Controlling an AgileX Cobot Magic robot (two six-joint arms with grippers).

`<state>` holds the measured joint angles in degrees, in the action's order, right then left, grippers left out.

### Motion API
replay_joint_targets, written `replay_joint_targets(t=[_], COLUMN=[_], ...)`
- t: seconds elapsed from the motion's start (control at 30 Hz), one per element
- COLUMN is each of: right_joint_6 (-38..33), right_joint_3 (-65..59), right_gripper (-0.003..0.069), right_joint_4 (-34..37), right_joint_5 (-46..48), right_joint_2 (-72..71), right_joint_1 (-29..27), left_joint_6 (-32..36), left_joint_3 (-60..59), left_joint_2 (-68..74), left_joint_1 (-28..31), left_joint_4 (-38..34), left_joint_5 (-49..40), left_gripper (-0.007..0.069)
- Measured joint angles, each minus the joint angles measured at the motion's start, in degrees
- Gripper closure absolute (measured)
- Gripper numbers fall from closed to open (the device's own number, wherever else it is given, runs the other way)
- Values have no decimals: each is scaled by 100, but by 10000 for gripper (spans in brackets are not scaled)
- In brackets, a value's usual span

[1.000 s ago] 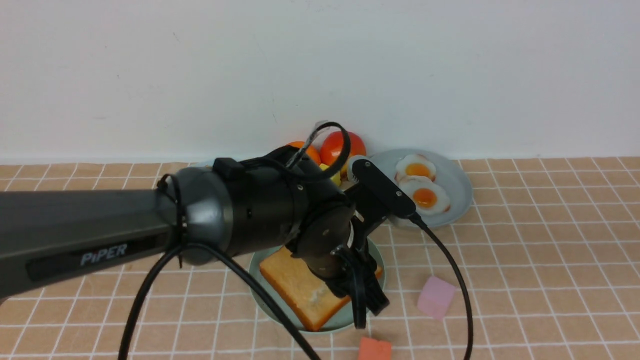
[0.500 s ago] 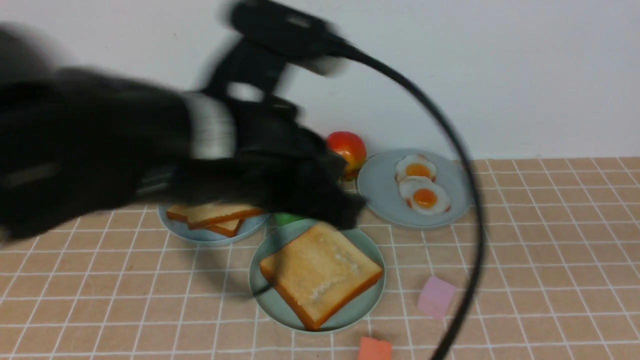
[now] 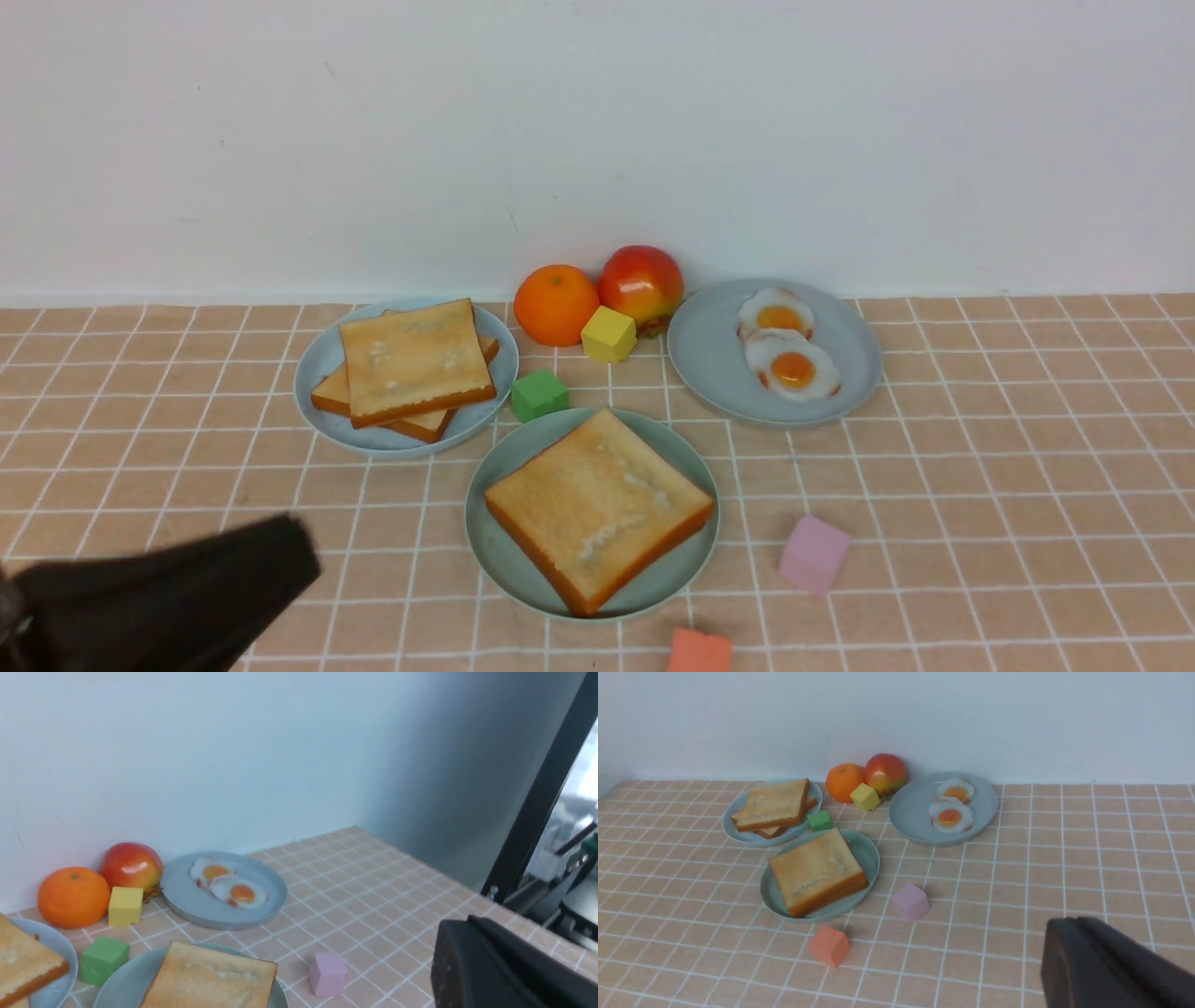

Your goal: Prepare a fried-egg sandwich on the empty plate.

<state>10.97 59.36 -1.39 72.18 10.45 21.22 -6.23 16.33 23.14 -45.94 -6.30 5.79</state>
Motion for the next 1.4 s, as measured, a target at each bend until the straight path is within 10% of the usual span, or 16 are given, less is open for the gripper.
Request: replay_joint_targets(t=[0.63,1.0,1.4], right_joint_6=[550,550,745], right_joint_3=[-4112,-5446,-6081], right_gripper=[656,649,673], right_joint_4=[12,-676,-973], right_joint_5=[-6163,-6325,-6108], right_joint_2=[-176,-304,-1086], right_joint_1=[0,-52,-1835], left_joint_6=[-13,-13,-13], left_joint_3=[-382,-382,-382], left_joint_2=[-172,-178,-178], left_joint_1=[0,0,0], left_joint_4=[-7,-7,-7], left_joint_5=[-249,-260,-266], left_gripper=[638,638,634])
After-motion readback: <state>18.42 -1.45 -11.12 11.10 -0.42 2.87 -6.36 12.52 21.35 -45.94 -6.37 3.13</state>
